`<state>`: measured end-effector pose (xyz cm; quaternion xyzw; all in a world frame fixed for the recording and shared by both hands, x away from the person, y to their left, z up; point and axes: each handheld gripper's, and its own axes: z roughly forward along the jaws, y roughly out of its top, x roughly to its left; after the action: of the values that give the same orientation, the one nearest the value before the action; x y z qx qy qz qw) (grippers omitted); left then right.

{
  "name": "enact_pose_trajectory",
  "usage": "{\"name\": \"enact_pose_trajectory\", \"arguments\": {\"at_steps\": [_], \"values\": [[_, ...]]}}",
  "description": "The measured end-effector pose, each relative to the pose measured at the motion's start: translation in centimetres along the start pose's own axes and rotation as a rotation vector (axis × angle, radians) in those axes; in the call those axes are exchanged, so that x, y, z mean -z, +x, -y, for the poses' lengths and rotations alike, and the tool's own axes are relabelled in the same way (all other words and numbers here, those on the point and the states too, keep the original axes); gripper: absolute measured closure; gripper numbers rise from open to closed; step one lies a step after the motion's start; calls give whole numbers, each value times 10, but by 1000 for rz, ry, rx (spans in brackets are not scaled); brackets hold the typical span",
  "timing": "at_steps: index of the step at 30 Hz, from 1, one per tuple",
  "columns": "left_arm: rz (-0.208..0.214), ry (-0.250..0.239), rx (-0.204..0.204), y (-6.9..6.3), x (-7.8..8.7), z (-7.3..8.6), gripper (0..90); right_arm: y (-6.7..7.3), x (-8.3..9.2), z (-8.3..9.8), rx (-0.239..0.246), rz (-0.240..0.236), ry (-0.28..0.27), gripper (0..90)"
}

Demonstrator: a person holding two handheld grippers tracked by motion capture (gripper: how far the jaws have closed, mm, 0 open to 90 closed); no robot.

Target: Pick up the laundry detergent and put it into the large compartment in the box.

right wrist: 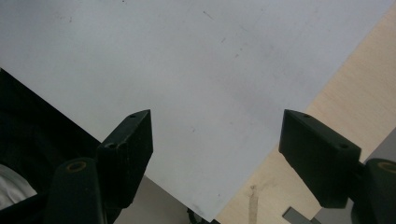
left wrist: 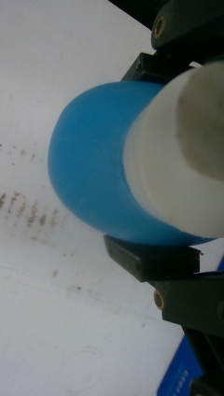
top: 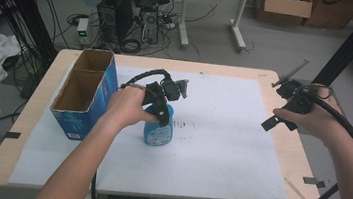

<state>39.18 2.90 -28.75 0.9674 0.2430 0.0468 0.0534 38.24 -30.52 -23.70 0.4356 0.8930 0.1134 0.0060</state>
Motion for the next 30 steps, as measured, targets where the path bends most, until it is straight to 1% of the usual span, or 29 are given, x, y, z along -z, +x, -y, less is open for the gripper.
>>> {"name": "enact_pose_trajectory", "arguments": {"at_steps": [1,2,3,4,5,6,7,10,11,12,13,14,15,16,17,18,19,20,22,23,24,25,26,27,28,30], "values": [[-11,6,14,1,3,0,358,0,0,0,1,-1,-2,261],[-11,6,14,1,3,0,359,0,0,0,1,-1,-2,261],[-19,6,32,3,7,0,359,0,0,-1,0,0,-3,262],[-19,6,32,3,7,0,360,0,0,-1,0,0,-3,262],[-24,-2,72,7,14,0,360,0,0,-1,1,-1,-1,262],[-24,-2,72,7,14,0,361,0,0,-1,1,-1,-1,262],[-23,-4,90,9,18,1,361,0,0,-1,4,-2,-2,262],[-30,-8,179,16,33,1,362,0,0,-2,0,-3,-3,261],[-32,-10,229,20,41,2,363,0,1,-3,3,-3,-4,262],[-32,-10,229,20,41,2,363,0,1,-3,3,-3,-4,262],[-38,-16,274,25,52,4,364,0,1,-3,6,-4,-7,261],[-38,-16,274,25,52,4,364,0,1,-3,6,-5,-8,261],[-39,-20,325,30,62,5,365,0,1,-3,4,-5,-8,262],[-39,-20,325,30,62,5,365,0,1,-3,4,-5,-8,262],[-38,-20,362,33,69,7,365,-1,1,-3,3,-4,-7,261],[-39,-17,386,36,74,8,365,-1,1,-3,3,-4,-11,261],[-42,-21,424,40,83,10,366,-1,1,-3,3,-9,-13,262],[-42,-21,424,40,83,10,365,-1,1,-3,3,-9,-13,262],[-44,-20,465,44,93,12,366,0,0,-3,4,-10,-10,261],[-40,-24,508,48,103,16,366,-1,0,-2,2,-10,-13,261],[-40,-24,508,48,103,16,366,-1,0,-2,2,-10,-13,261],[-33,-24,546,52,111,19,367,-1,0,-2,3,-12,-15,262],[-33,-24,546,52,111,19,367,-1,0,-2,3,-12,-15,262],[-28,-24,592,57,122,23,367,-1,0,-1,-1,-12,-16,262],[-28,-24,592,57,122,23,367,-1,0,-1,-1,-12,-16,262],[-26,-26,631,61,131,28,367,-2,1,-1,0,-11,-17,262]]}}
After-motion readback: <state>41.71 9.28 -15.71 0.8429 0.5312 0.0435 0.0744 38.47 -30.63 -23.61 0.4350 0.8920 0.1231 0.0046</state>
